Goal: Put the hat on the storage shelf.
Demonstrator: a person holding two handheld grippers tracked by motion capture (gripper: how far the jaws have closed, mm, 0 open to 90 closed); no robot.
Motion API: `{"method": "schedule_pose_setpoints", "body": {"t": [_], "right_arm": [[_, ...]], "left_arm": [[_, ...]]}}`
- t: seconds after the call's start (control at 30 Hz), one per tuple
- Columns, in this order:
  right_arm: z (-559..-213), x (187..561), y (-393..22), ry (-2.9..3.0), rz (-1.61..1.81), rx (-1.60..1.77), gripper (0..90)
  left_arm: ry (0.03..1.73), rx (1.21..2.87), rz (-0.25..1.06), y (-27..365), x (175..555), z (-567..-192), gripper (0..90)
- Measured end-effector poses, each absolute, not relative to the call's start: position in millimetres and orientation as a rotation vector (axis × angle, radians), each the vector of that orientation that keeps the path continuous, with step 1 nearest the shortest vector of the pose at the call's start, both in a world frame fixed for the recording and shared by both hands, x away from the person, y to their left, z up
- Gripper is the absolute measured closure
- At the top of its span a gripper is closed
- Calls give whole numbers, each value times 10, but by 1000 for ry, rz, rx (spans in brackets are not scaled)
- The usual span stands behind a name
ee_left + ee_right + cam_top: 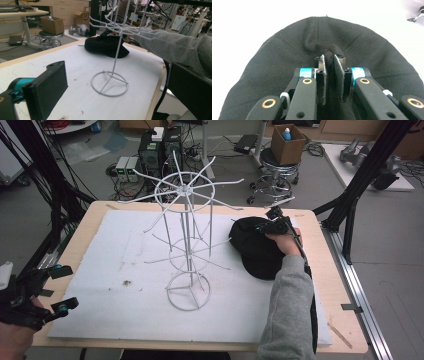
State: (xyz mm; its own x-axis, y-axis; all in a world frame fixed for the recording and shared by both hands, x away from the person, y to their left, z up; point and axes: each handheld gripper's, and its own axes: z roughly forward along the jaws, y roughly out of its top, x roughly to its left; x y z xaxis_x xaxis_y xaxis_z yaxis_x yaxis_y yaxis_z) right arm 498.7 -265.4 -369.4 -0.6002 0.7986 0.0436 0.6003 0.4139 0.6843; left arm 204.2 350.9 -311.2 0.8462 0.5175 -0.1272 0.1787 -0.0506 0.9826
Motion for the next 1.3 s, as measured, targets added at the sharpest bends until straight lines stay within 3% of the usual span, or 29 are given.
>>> {"method": "schedule_pose_setpoints", "body": {"t": [0.8, 1.3], "right_arm": [[-3400, 4817, -2709, 2286, 1128, 1148, 815], [-2962, 4519, -2868, 2138, 1382, 1041, 816]], "left_arm": [[546, 1571, 301, 3567, 1998, -3052, 33], [545, 1557, 292, 3599, 2028, -3038, 33]]}}
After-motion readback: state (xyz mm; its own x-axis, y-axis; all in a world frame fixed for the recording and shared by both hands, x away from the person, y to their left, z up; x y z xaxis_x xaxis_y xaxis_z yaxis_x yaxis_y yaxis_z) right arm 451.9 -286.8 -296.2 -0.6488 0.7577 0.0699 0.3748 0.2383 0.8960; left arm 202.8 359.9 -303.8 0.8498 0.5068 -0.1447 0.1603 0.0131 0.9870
